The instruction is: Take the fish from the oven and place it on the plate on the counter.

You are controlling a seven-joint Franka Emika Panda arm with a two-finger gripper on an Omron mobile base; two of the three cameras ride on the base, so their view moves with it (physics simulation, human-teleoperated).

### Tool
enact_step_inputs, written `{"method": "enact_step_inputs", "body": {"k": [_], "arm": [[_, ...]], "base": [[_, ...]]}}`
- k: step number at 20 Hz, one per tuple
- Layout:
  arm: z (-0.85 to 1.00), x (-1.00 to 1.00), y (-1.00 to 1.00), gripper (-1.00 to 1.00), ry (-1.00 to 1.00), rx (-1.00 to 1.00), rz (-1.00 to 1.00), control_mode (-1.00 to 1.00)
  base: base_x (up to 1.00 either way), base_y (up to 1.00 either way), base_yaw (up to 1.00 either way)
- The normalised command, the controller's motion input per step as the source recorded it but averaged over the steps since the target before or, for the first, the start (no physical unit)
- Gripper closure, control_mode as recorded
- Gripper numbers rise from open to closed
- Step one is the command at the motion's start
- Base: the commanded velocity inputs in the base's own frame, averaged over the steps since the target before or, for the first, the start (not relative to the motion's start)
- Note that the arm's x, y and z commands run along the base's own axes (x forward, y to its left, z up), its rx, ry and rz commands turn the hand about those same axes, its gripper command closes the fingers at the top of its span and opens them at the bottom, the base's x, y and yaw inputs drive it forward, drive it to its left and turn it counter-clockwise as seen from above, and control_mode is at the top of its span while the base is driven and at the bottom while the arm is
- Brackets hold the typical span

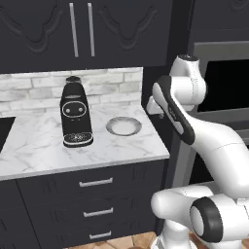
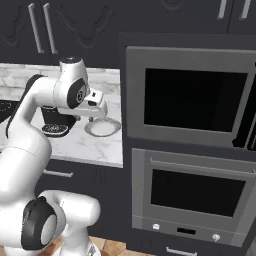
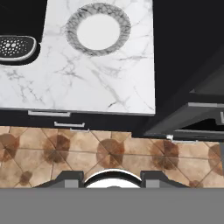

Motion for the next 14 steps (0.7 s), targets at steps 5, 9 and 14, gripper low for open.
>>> {"method": "enact_step_inputs", "body": {"k": [5, 9, 14], "arm": [[-0.04, -0.08, -0.13, -1.0, 0.0, 0.02, -0.02, -1.0], [0.0, -0.36, -0.75, -1.0, 0.0, 0.09, -0.08, -1.0], [0.0, -0.31, -0.74, -1.0, 0.0, 0.1, -0.08, -1.0]], "base": [[0.0, 0.0, 0.0], [0.0, 0.0, 0.0], [0.0, 0.0, 0.0]]}}
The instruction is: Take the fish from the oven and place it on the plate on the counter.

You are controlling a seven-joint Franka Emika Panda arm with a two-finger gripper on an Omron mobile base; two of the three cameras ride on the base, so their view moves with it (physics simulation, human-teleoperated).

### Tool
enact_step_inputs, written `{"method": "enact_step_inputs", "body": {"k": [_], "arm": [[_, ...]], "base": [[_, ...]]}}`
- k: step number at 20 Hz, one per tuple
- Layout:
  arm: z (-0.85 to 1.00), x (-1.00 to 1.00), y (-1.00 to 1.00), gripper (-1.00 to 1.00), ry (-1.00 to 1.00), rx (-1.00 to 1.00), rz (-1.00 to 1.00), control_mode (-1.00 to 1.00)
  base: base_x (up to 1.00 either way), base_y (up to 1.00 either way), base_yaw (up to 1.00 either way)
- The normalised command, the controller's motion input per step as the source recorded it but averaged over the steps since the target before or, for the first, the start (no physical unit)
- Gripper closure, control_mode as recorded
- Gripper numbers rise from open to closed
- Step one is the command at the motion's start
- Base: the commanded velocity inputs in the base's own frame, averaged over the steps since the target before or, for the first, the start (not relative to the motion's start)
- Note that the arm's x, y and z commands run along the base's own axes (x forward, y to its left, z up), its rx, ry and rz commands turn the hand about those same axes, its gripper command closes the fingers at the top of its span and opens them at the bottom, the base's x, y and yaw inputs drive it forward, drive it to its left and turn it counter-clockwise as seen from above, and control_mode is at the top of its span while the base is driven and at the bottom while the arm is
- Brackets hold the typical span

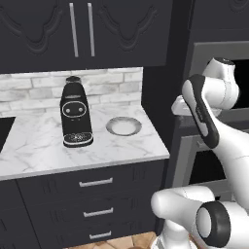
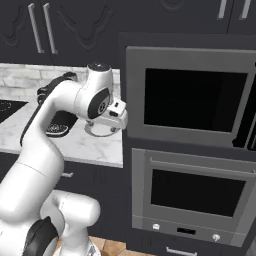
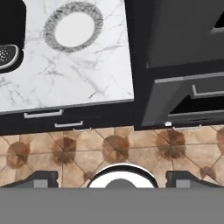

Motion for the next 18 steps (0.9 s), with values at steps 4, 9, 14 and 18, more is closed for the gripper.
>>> {"method": "enact_step_inputs", "body": {"k": [4, 9, 14, 18], "arm": [[0.0, -0.34, -0.53, -1.0, -0.02, 0.07, -0.05, -1.0], [0.0, -0.49, -0.48, -1.0, -0.07, 0.06, -0.12, -1.0], [-0.13, -0.14, -0.34, -1.0, -0.02, 0.03, -0.42, -1.0], [-0.28, -0.07, -0.47, -1.0, 0.0, 0.05, -0.63, -1.0]], "base": [[0.0, 0.0, 0.0], [0.0, 0.0, 0.0], [0.0, 0.0, 0.0], [0.0, 0.0, 0.0]]}}
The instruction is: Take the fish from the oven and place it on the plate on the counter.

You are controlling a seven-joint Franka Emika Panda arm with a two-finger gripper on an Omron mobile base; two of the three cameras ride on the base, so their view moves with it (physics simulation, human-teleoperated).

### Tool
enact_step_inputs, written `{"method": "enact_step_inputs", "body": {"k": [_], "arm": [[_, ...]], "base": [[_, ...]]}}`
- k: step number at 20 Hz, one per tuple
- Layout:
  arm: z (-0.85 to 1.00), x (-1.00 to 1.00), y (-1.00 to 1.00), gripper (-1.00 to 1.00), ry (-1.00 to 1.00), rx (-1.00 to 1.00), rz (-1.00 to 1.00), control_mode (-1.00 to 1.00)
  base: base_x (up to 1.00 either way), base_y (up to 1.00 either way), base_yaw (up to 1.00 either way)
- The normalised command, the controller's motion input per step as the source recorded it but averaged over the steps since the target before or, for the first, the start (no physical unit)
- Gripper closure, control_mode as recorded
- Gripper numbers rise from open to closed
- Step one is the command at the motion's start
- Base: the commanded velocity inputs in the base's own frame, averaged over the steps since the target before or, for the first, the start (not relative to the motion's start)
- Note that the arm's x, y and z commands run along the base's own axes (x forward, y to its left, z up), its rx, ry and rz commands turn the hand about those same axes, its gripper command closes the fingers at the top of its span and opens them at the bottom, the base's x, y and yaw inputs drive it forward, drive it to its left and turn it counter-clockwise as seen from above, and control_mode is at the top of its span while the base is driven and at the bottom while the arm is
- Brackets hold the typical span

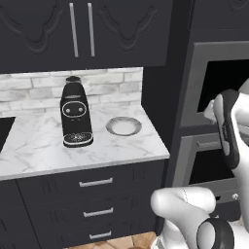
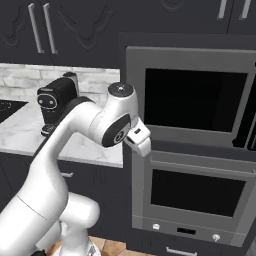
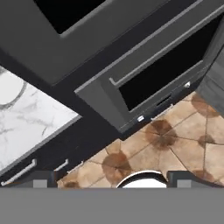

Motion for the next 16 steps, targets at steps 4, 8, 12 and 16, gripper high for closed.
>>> {"method": "enact_step_inputs", "body": {"k": [4, 8, 12, 16], "arm": [[-0.18, -0.03, -0.42, -1.0, 0.0, 0.08, -0.57, -1.0], [-0.18, -0.13, -0.56, -1.0, 0.0, 0.15, -0.5, -1.0], [-0.16, -0.03, -0.52, -1.0, 0.0, 0.19, -0.37, -1.0], [-0.23, -0.02, -0.74, -1.0, -0.01, 0.22, -0.26, -1.0]], "base": [[0.0, 0.0, 0.0], [0.0, 0.0, 0.0], [0.0, 0.0, 0.0], [0.0, 0.0, 0.0]]}}
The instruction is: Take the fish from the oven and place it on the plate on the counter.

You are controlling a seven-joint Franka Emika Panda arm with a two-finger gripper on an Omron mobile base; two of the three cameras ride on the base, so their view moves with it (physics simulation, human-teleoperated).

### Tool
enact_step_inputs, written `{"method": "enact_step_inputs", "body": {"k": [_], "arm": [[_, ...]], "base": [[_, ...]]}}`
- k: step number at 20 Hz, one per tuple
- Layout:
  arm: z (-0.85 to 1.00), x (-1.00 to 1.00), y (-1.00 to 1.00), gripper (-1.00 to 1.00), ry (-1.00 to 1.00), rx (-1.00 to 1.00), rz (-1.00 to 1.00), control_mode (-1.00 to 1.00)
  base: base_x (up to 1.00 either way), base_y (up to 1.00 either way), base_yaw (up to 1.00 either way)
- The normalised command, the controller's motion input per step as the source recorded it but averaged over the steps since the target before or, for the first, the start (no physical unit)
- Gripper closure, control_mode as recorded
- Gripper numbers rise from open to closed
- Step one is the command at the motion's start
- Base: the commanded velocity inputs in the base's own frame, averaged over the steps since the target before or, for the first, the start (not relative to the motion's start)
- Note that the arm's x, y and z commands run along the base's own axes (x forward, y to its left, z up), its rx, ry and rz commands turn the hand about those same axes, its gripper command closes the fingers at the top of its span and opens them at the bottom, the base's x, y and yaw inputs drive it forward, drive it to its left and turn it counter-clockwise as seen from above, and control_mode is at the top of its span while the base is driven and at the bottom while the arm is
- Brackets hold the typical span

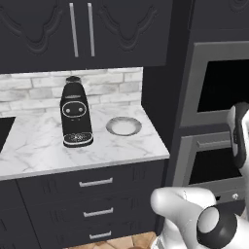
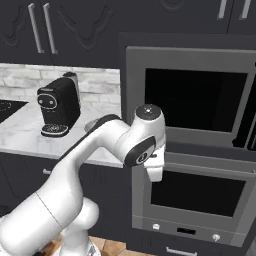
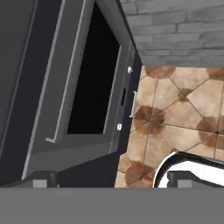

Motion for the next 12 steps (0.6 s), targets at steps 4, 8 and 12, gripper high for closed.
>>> {"method": "enact_step_inputs", "body": {"k": [4, 8, 12], "arm": [[-0.39, 0.05, -0.87, -1.0, 0.0, 0.23, -0.18, -1.0], [-0.46, 0.36, -0.89, -1.0, -0.01, 0.2, -0.09, -1.0], [-0.36, 0.49, -0.61, -1.0, -0.07, 0.12, 0.0, -1.0]], "base": [[0.0, 0.0, 0.0], [0.0, 0.0, 0.0], [0.0, 0.0, 0.0]]}}
